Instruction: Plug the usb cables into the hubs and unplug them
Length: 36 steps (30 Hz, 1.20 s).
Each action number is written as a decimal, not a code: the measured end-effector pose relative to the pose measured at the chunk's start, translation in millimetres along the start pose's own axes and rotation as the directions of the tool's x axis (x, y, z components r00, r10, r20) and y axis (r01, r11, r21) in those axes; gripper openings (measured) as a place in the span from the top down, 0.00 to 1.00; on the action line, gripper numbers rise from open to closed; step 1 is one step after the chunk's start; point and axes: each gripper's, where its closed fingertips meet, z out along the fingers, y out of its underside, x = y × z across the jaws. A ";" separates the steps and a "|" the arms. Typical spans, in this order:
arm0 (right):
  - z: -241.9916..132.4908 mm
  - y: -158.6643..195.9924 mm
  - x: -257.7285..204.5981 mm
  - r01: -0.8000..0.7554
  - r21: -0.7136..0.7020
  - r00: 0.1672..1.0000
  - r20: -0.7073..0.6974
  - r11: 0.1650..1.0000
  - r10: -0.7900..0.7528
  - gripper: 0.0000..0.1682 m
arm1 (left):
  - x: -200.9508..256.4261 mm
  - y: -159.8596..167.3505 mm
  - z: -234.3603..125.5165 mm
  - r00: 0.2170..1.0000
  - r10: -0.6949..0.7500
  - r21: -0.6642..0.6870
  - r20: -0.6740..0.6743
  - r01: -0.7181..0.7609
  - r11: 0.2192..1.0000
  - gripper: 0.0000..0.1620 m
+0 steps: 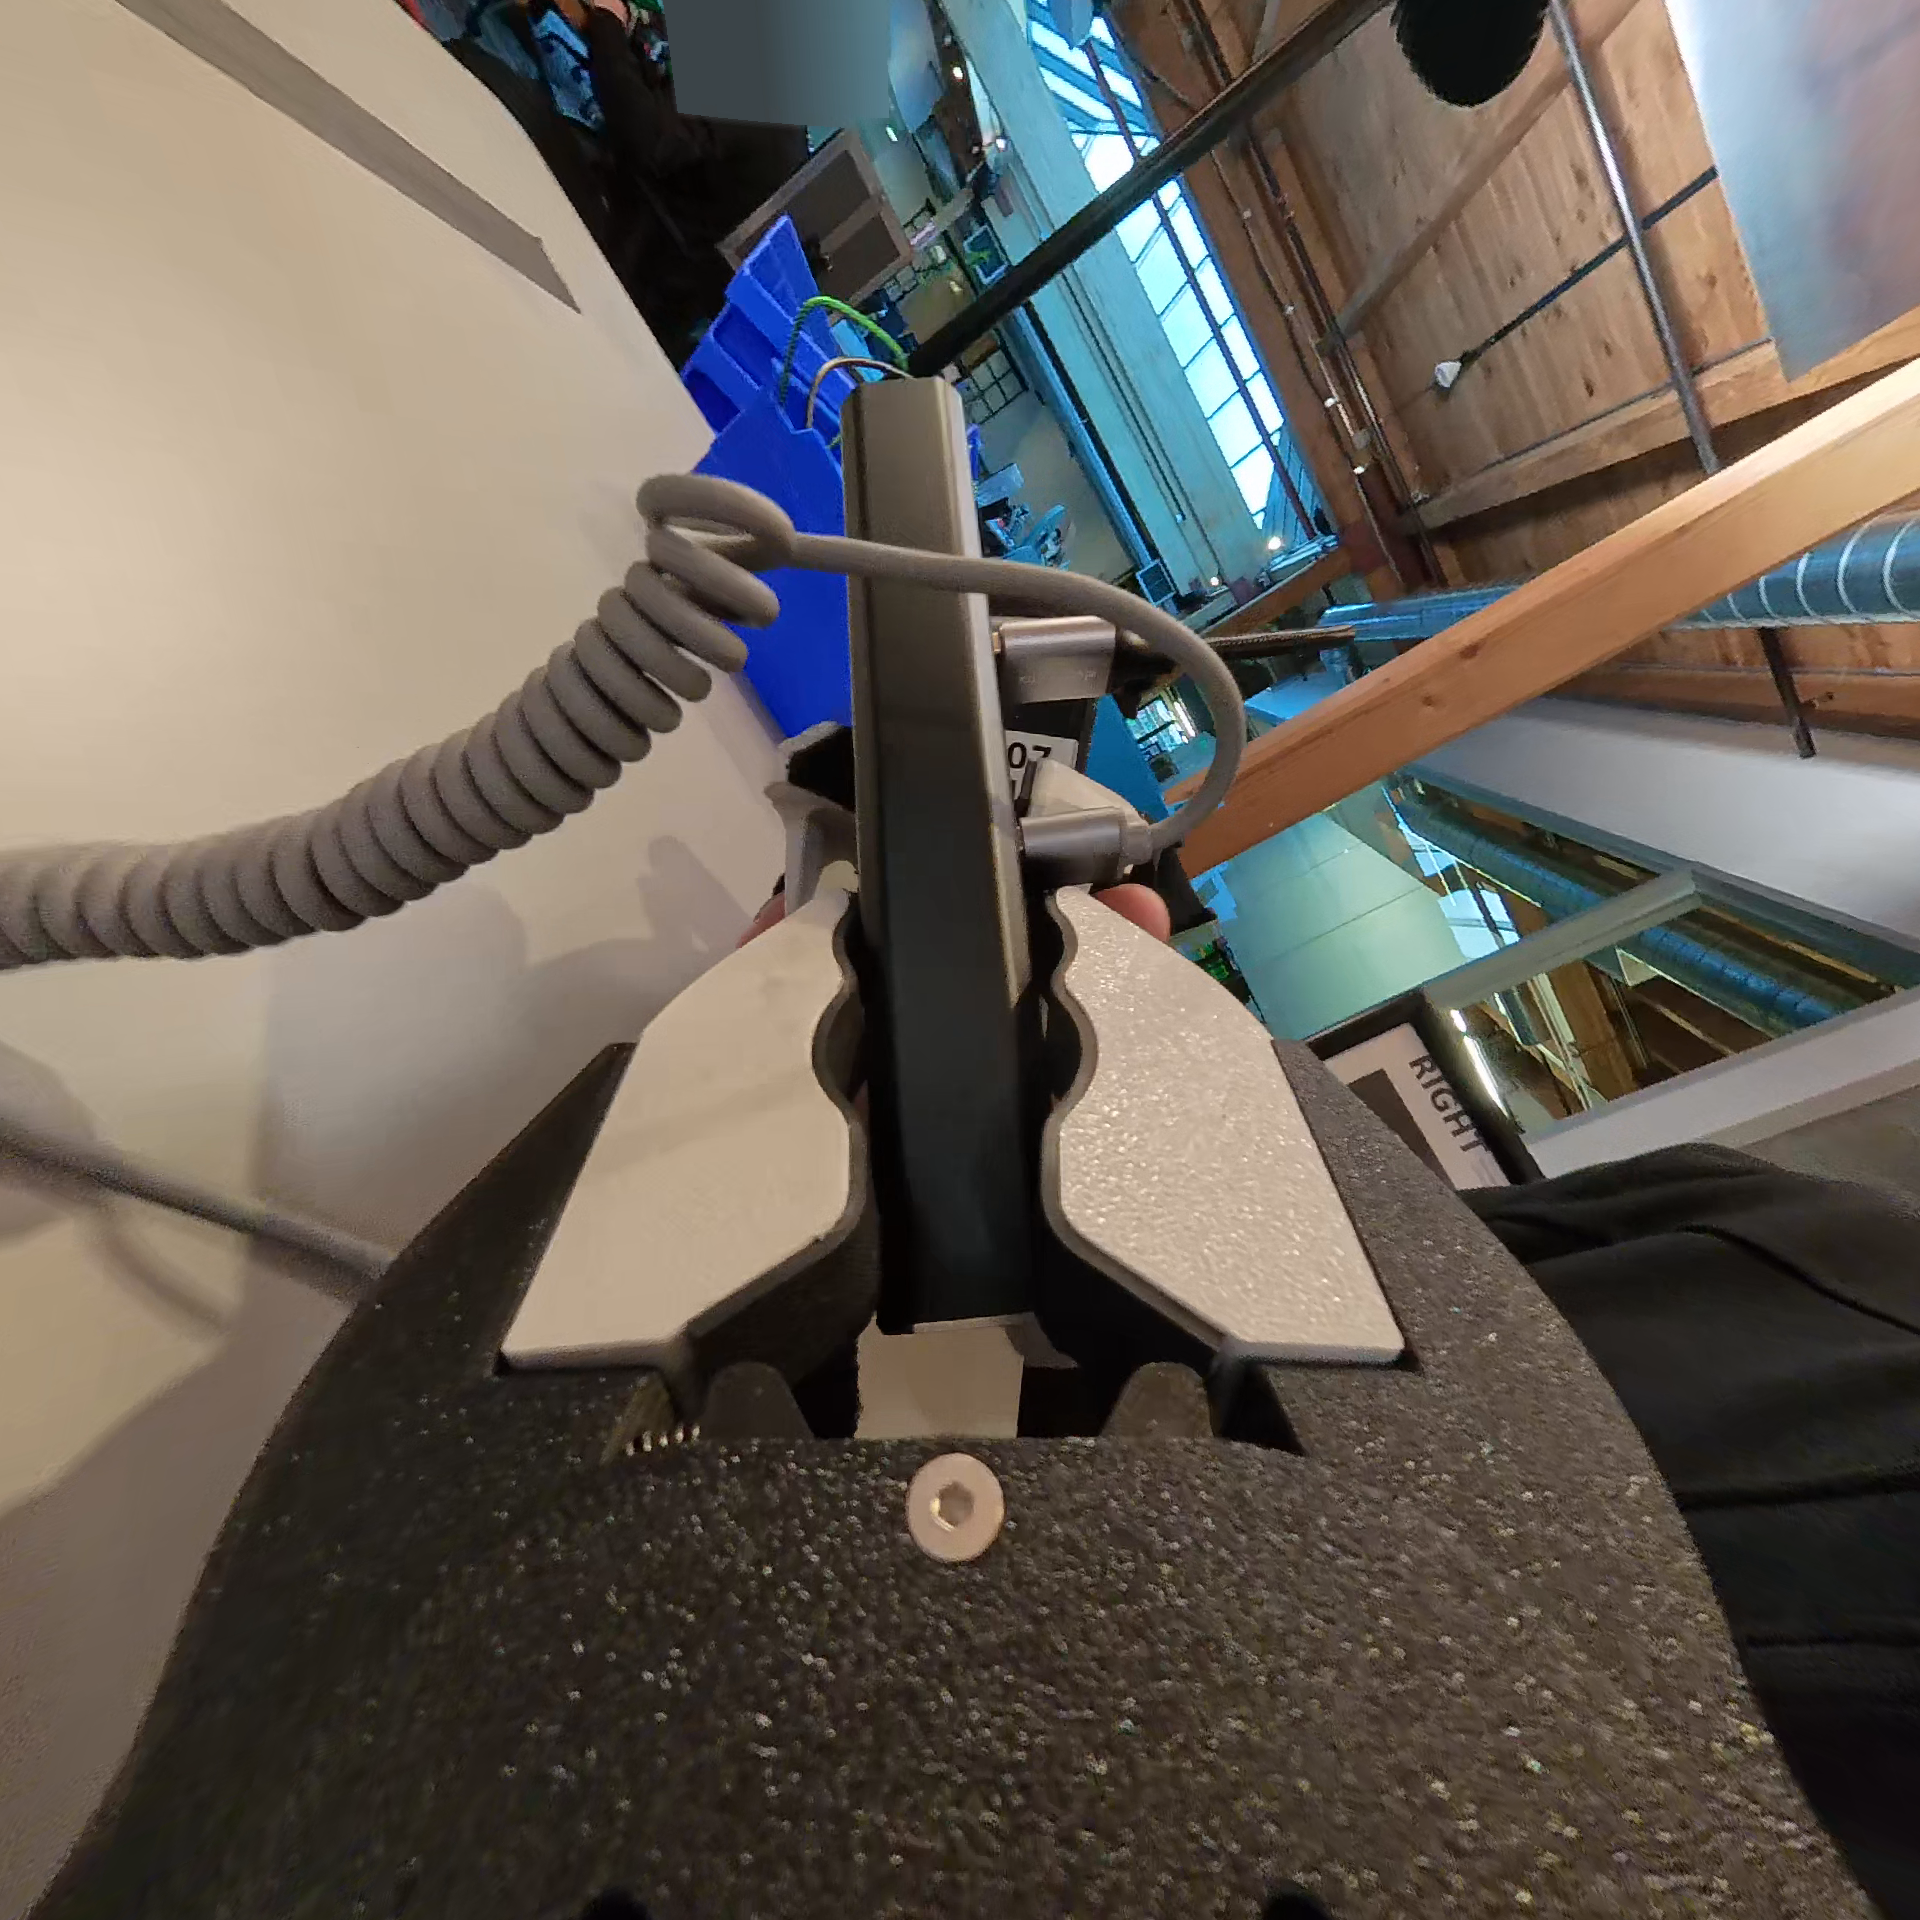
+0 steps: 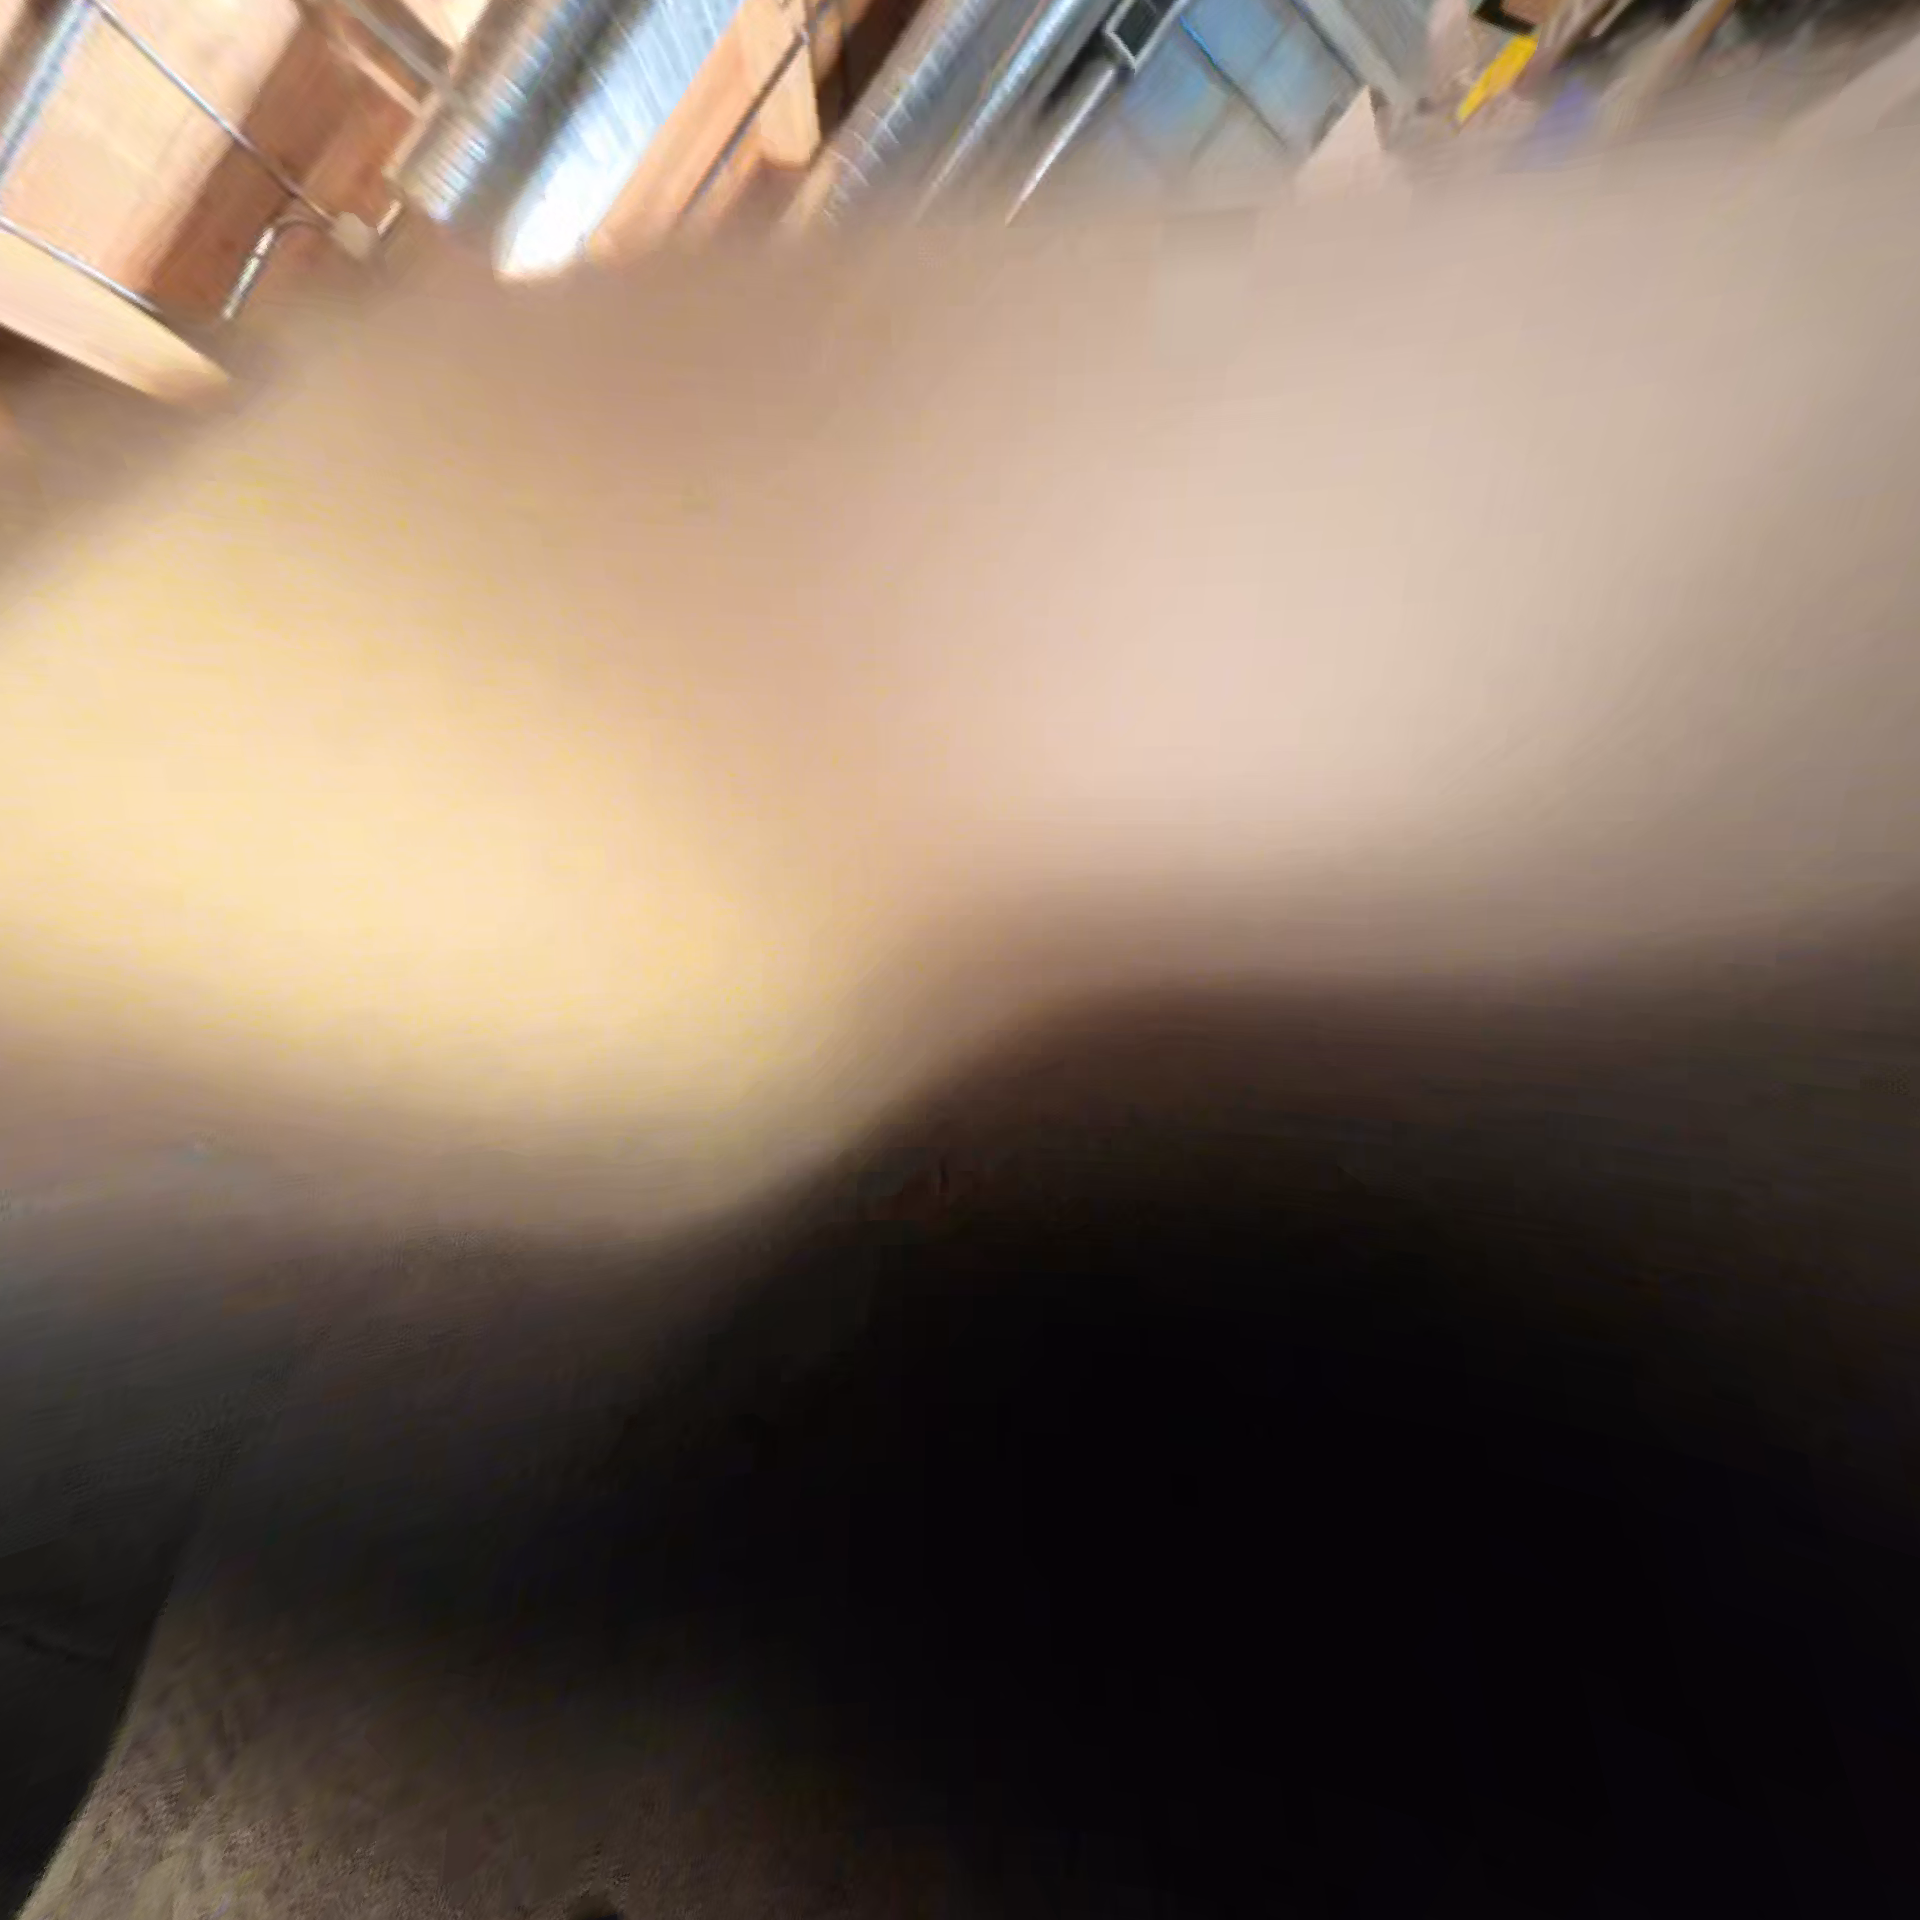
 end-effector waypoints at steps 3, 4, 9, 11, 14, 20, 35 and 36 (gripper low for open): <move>-3.4 -12.0 -12.5 0.012 0.044 0.999 0.036 0.999 -0.013 0.80 | 11.0 -1.6 4.2 0.999 0.019 -0.007 -0.045 -0.019 1.000 0.81; -4.9 -17.4 -17.3 0.023 0.054 0.999 0.042 0.998 -0.025 0.81 | 15.5 -2.0 5.6 0.997 0.015 -0.007 -0.070 -0.016 1.000 0.79; -20.8 -55.6 -32.3 0.145 0.077 0.989 -0.031 0.986 -0.143 0.84 | 28.4 -5.7 4.4 0.991 0.022 0.010 -0.133 -0.020 1.000 0.71; -29.6 -72.8 -36.5 0.173 0.081 0.984 -0.065 0.982 -0.168 0.84 | 36.3 -2.7 4.1 0.985 0.031 -0.005 -0.172 -0.033 0.999 0.72; -43.3 -97.7 -40.7 0.206 0.087 0.974 -0.117 0.975 -0.196 0.84 | 43.6 5.1 5.3 0.978 0.041 -0.038 -0.202 -0.050 0.998 0.74; -77.7 -160.2 -62.1 0.252 0.153 0.962 -0.151 0.956 -0.229 0.84 | 38.4 17.4 2.5 0.977 0.046 -0.070 -0.209 -0.062 0.996 0.76; -215.7 -417.3 -225.4 0.787 0.238 0.586 -0.579 0.569 -0.568 0.84 | -6.8 54.5 9.6 0.983 -0.009 -0.162 -0.182 -0.021 0.987 0.79; -224.6 -424.8 -223.5 0.801 0.209 0.555 -0.610 0.560 -0.566 0.84 | -6.5 55.0 9.4 0.983 -0.008 -0.164 -0.185 -0.023 0.986 0.80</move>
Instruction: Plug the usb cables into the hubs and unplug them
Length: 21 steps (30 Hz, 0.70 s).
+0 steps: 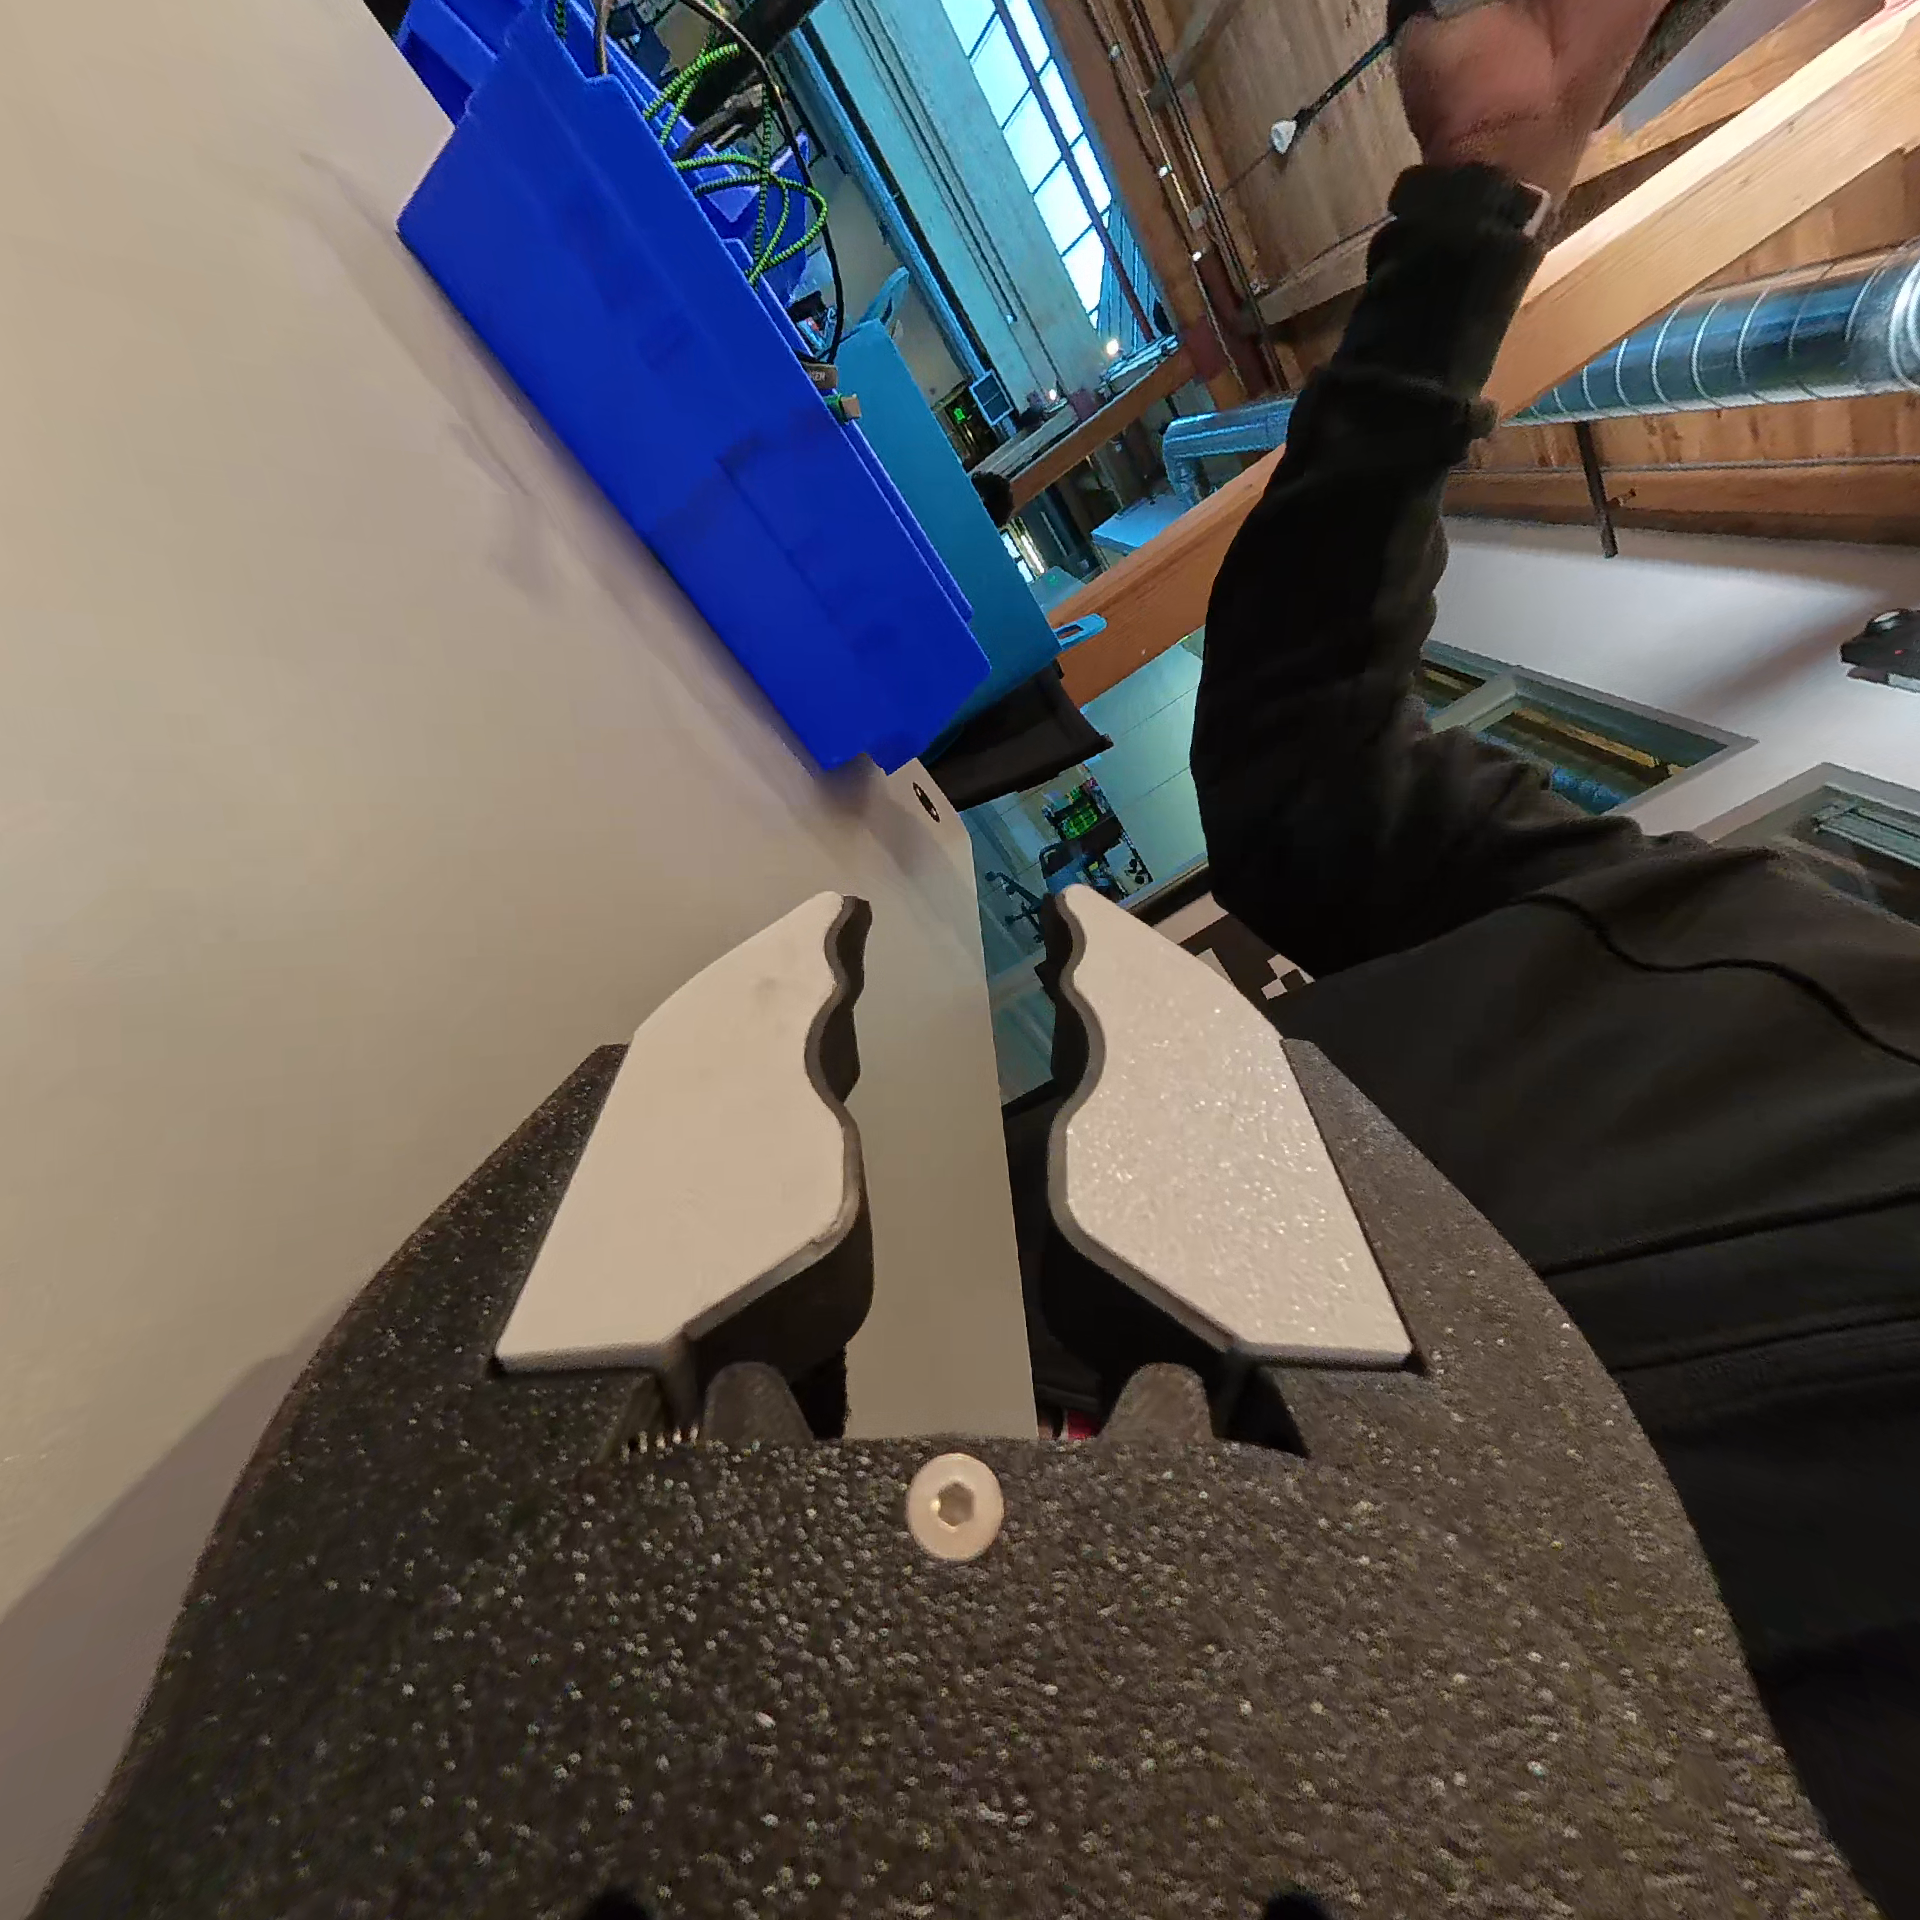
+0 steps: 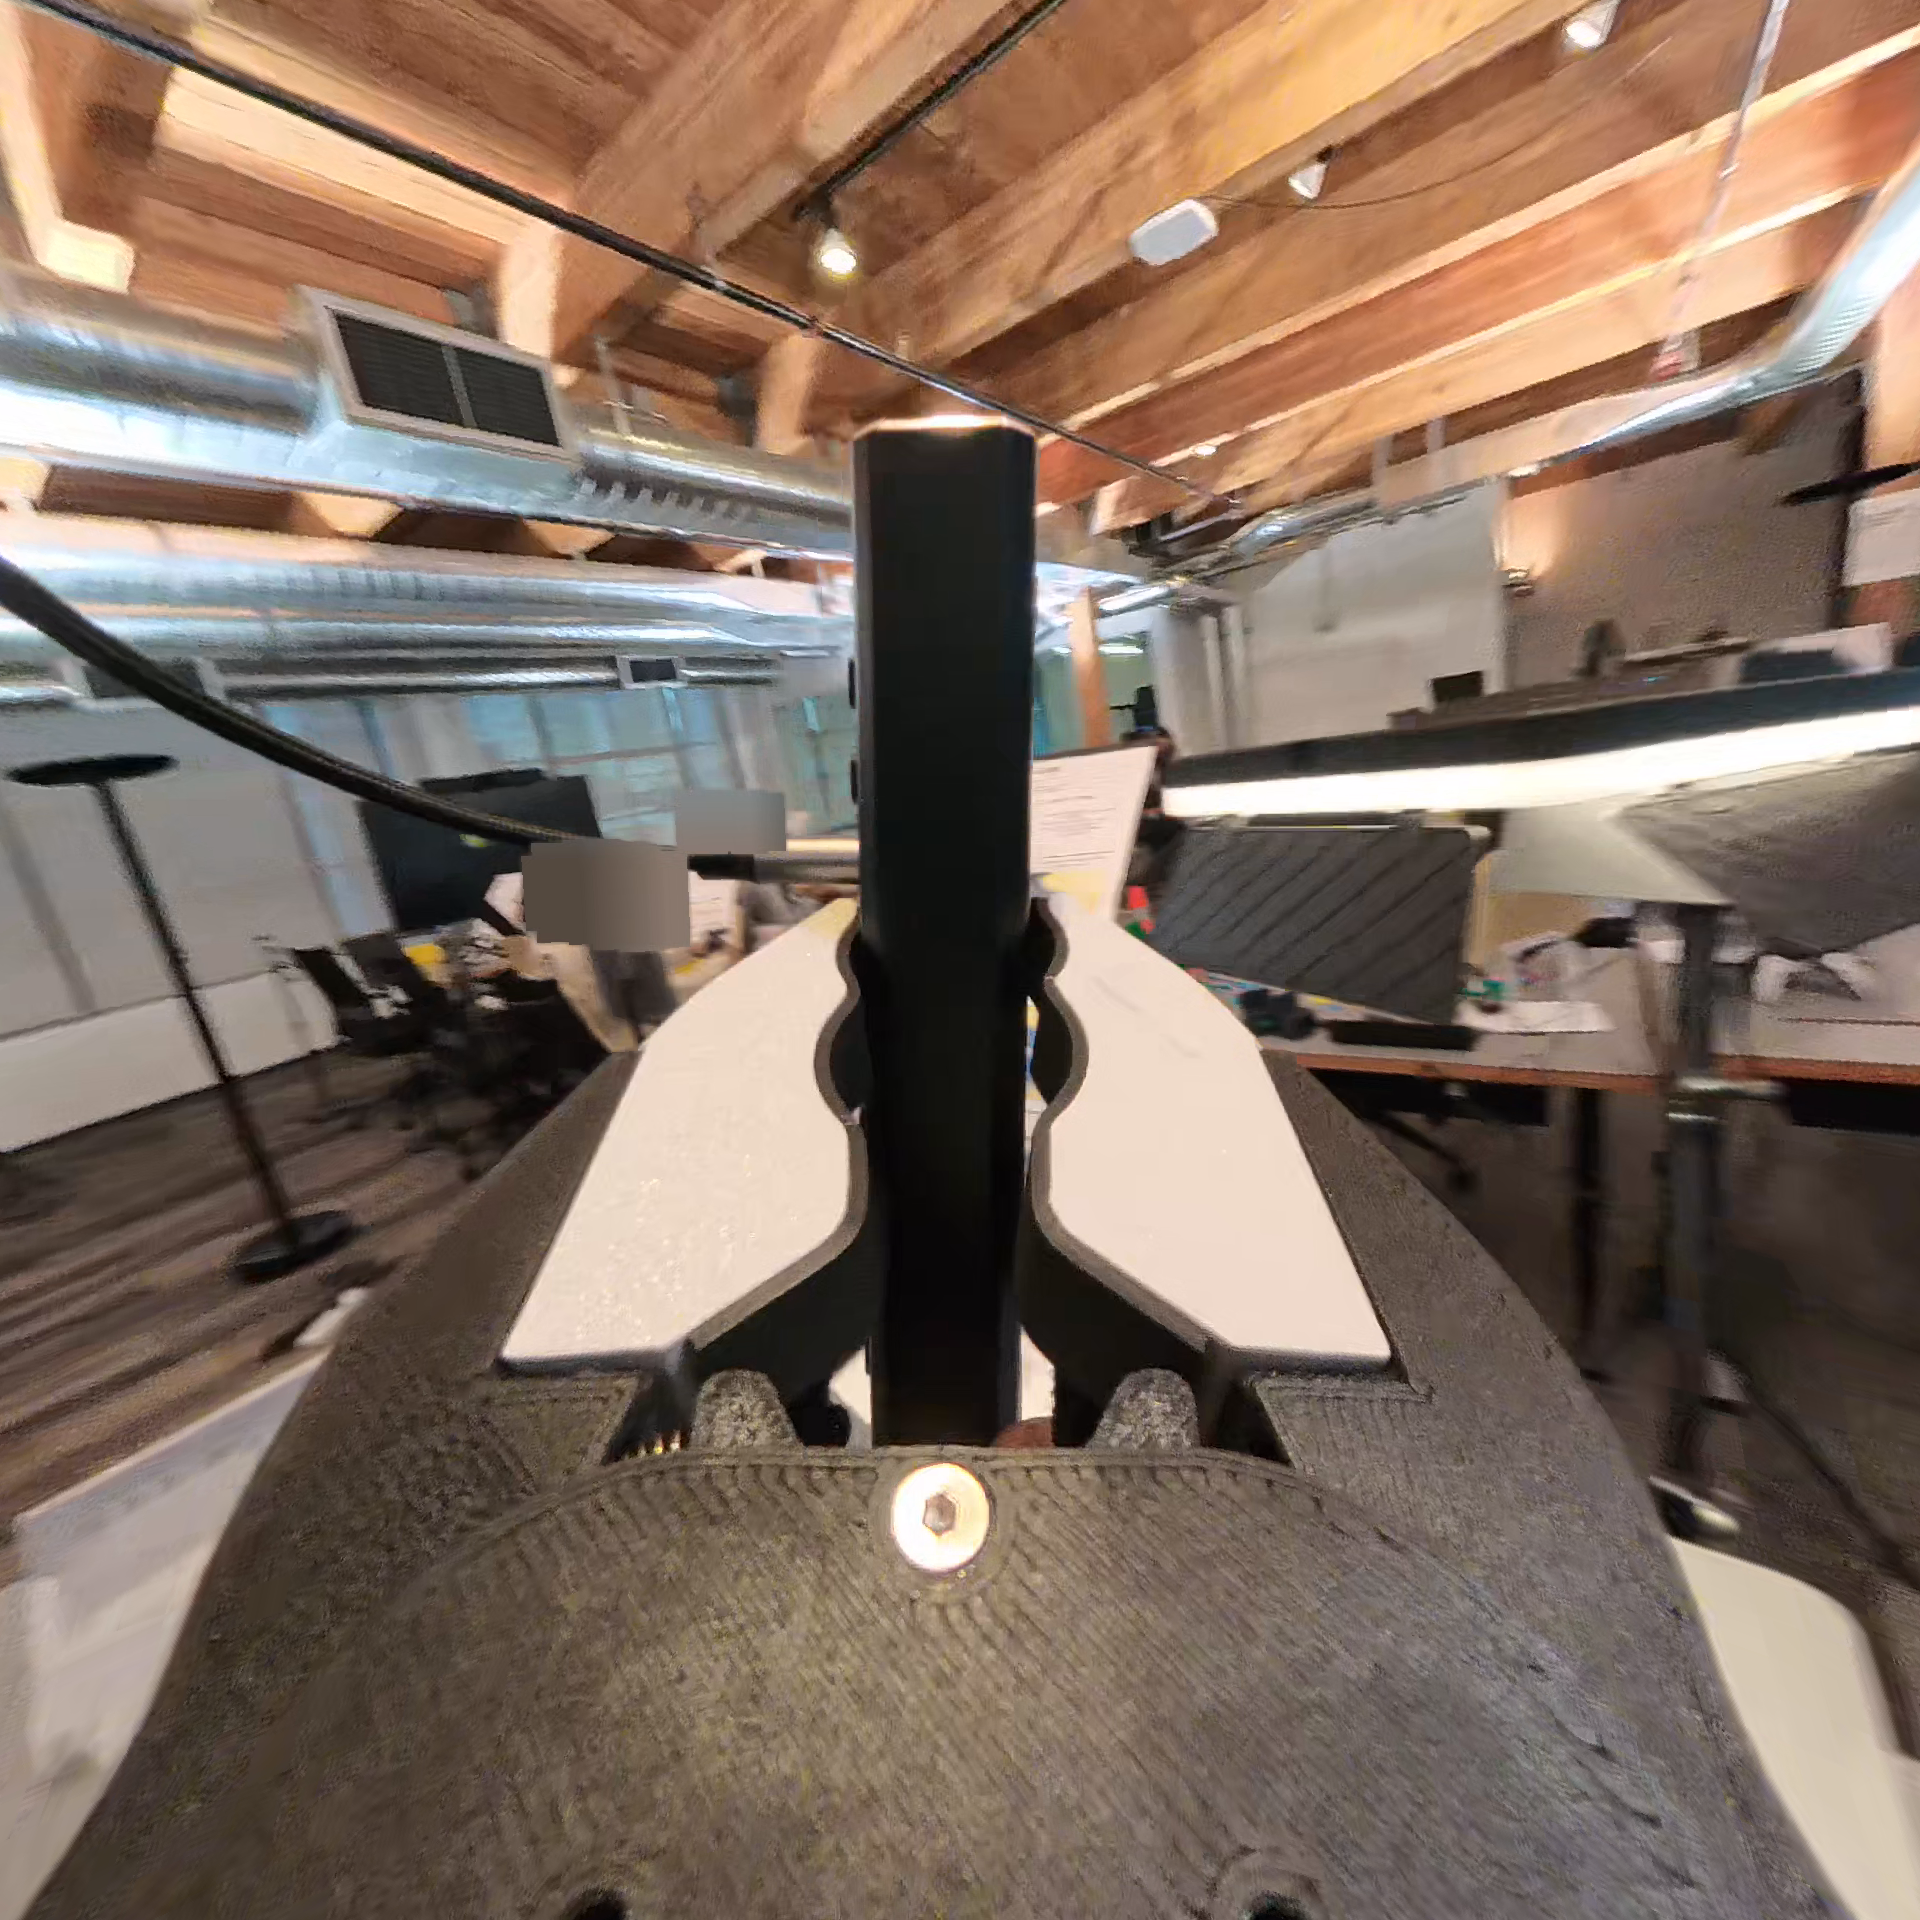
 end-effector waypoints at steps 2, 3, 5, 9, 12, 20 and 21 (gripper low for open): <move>-5.5 7.1 21.2 0.032 -0.052 0.998 -0.048 0.998 -0.035 0.84 | 0.6 0.1 -0.6 1.000 0.004 0.002 -0.003 -0.004 1.000 0.80; -9.1 18.0 31.2 0.030 -0.088 0.997 -0.065 0.996 -0.036 0.84 | 0.8 -0.1 -1.1 1.000 0.001 0.003 -0.006 -0.001 1.000 0.80; -18.6 49.9 49.4 0.028 -0.169 0.995 -0.091 0.985 -0.044 0.84 | 0.9 -0.8 -1.8 1.000 -0.006 0.007 -0.013 0.007 1.000 0.79; -43.2 143.1 84.3 0.017 -0.369 0.991 -0.117 0.929 -0.064 0.84 | 0.9 -0.6 -1.6 1.000 -0.010 0.005 -0.016 0.010 1.000 0.80; -65.0 223.8 109.9 -0.052 -0.535 0.994 -0.113 0.843 -0.011 0.84 | 0.4 1.2 -0.3 1.000 -0.006 -0.007 -0.010 0.006 1.000 0.80; -105.7 373.2 135.3 0.010 -0.844 0.993 0.071 0.536 0.092 0.84 | -2.1 2.6 1.0 1.000 0.000 -0.014 0.012 0.000 1.000 0.80; -108.6 381.7 132.1 0.063 -0.864 0.989 0.122 0.500 0.088 0.84 | -2.5 2.4 0.9 1.000 0.001 -0.013 0.016 0.000 1.000 0.80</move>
